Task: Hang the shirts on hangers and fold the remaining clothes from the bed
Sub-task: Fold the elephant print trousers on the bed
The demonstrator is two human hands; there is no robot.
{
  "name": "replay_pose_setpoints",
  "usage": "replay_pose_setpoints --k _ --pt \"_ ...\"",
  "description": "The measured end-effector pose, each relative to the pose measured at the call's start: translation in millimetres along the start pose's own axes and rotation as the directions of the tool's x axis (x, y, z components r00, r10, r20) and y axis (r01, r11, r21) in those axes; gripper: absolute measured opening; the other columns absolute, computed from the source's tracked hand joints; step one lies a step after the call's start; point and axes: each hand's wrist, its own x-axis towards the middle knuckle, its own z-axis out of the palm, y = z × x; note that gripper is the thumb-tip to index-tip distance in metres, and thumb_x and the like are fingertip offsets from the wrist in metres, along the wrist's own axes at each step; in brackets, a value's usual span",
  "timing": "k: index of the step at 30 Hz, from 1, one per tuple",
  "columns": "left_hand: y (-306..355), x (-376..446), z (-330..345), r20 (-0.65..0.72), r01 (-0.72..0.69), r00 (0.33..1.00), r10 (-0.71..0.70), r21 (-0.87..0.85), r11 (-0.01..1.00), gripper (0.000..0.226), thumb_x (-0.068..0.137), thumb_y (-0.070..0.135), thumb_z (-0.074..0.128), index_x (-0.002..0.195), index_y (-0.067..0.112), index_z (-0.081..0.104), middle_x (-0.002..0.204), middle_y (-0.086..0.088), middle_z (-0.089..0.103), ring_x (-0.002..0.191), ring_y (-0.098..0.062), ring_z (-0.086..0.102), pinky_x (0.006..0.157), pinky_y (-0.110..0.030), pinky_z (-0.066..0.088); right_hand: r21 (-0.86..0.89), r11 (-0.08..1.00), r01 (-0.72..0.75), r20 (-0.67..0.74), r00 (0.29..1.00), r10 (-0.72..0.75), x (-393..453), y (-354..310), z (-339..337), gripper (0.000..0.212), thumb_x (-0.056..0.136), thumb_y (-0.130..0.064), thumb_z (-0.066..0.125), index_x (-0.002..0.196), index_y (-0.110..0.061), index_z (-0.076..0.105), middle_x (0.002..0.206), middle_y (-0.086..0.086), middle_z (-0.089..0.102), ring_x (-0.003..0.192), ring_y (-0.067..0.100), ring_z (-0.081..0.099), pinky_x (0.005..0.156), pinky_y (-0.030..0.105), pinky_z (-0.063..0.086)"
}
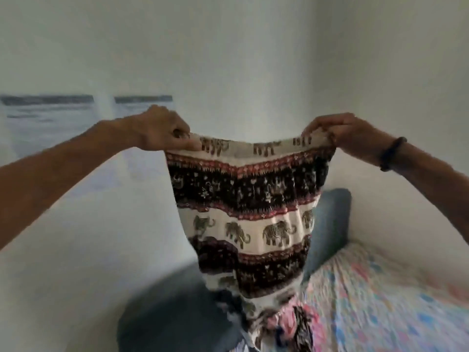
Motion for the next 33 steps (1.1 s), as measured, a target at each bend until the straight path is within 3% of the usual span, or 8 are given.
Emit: replay_pose_setpoints --k 4,10,13,16,19,26,30,33 --pt "-21 -9 -34 -0.010 -0.031 0.999 0.033 0.117 0.993 0.096 0.072 0.100 0.005 0.072 0.021 0.059 0.058 0.005 0.057 0.055 -0.014 0.055 0.058 -0.029 0.035 -0.158 0.977 0.140 0.206 0.973 -0.106 12 -30 -1 0.027 0.105 -0.026 0.059 0.092 -0.017 0.080 0.085 0.005 0.077 0.076 0.018 0.071 0.064 0.029 0.054" --pt "-39 -31 -67 0.074 0.113 0.991 -0.107 -0.073 0.991 0.047 0.081 0.070 0.061 0.073 0.024 0.071 0.059 0.006 0.061 0.051 -0.005 0.051 0.055 -0.025 0.039 -0.420 0.873 0.249 0.148 0.968 -0.204 39 -40 -14 0.029 0.088 -0.060 0.059 0.085 -0.034 0.072 0.095 -0.003 0.064 0.088 0.007 0.061 0.069 0.025 0.049" --pt "-55 -43 -65 0.073 0.136 0.989 -0.132 -0.060 0.989 0.064 0.072 0.089 0.055 0.070 0.026 0.065 0.073 0.005 0.062 0.062 -0.010 0.056 0.059 -0.033 0.045 -0.448 0.873 0.194 0.097 0.981 -0.168 46 -31 -23 0.046 0.088 -0.075 0.052 0.083 -0.034 0.072 0.093 -0.006 0.067 0.091 0.010 0.063 0.072 0.027 0.050" --pt "-75 -55 -61 0.021 0.131 0.991 -0.132 0.037 0.991 0.071 0.069 0.094 0.043 0.074 0.025 0.063 0.094 0.001 0.054 0.083 -0.015 0.051 0.071 -0.030 0.042 -0.292 0.947 0.134 0.033 0.991 -0.130 50 -40 -20 0.049 0.091 -0.064 0.063 0.086 -0.016 0.076 0.081 -0.002 0.076 0.078 0.014 0.072 0.069 0.030 0.062" --pt "-86 -64 -64 0.061 0.261 0.964 -0.257 -0.067 0.963 0.086 0.068 0.096 0.050 0.077 0.014 0.075 0.081 -0.003 0.064 0.068 -0.009 0.055 0.058 -0.017 0.039 -0.242 0.959 0.145 -0.017 0.988 -0.154 56 -54 -9 0.031 0.085 -0.042 0.075 0.083 -0.011 0.076 0.077 0.002 0.076 0.072 0.014 0.071 0.064 0.025 0.058" --pt "-100 -78 -53 0.040 0.271 0.925 -0.379 -0.767 0.581 0.025 0.085 0.015 0.080 0.109 0.008 0.079 0.099 -0.010 0.079 0.099 -0.029 0.075 0.091 -0.037 0.061 -0.102 0.989 0.110 -0.051 0.992 -0.116 67 -82 10 0.027 0.079 -0.023 0.087 0.093 -0.008 0.069 0.084 0.001 0.079 0.082 0.017 0.076 0.067 0.025 0.060" --pt "-101 -69 -41 -0.180 0.341 0.775 -0.606 -0.688 0.641 0.015 0.088 0.022 0.080 0.101 0.015 0.078 0.090 -0.004 0.077 0.088 -0.026 0.074 0.085 -0.043 0.061 -0.065 0.995 0.081 -0.159 0.983 -0.090 71 -97 24 0.030 0.083 -0.026 0.084 0.110 -0.017 0.076 0.090 -0.007 0.079 0.086 0.005 0.075 0.074 0.019 0.058" --pt "-78 -54 -23 -0.303 0.202 0.579 -0.757 -0.846 0.493 0.017 0.093 0.012 0.073 0.109 0.012 0.071 0.100 -0.009 0.075 0.086 -0.023 0.071 0.073 -0.036 0.060 0.088 0.996 0.009 -0.306 0.952 0.019 79 -106 47 0.022 0.090 -0.026 0.078 0.102 -0.007 0.076 0.095 0.005 0.079 0.090 0.017 0.074 0.081 0.032 0.059"
